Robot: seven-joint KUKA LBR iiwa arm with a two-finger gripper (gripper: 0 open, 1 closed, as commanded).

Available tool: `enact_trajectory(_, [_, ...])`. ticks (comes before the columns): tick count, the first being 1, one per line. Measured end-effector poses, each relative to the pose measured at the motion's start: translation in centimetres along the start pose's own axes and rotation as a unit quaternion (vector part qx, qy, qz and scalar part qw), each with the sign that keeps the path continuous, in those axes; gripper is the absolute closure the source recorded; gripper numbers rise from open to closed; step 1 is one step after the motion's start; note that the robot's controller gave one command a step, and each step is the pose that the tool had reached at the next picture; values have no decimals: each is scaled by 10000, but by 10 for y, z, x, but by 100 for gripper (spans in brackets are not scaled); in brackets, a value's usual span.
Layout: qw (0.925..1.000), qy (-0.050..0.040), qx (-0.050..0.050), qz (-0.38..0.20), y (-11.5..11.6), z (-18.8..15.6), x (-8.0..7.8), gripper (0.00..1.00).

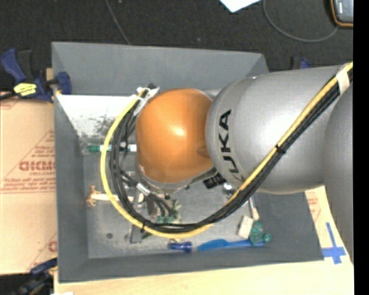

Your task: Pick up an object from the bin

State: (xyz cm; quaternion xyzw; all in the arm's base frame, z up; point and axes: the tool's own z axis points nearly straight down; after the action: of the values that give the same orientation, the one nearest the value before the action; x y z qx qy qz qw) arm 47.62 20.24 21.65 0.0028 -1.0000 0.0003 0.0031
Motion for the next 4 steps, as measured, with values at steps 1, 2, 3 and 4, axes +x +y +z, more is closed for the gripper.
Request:
enact_trajectory(1, [10000, -40, -11, 35, -1, -4, -2, 0])
enact_trajectory(2, [9999, -56, -22, 137, -34, 137, -81, 0])
enact_trajectory(3, [9995, -114, -56, 294, -24, 66, -83, 0])
enact_trajectory(4, [9998, -24, -16, 188, -37, 146, -81, 0])
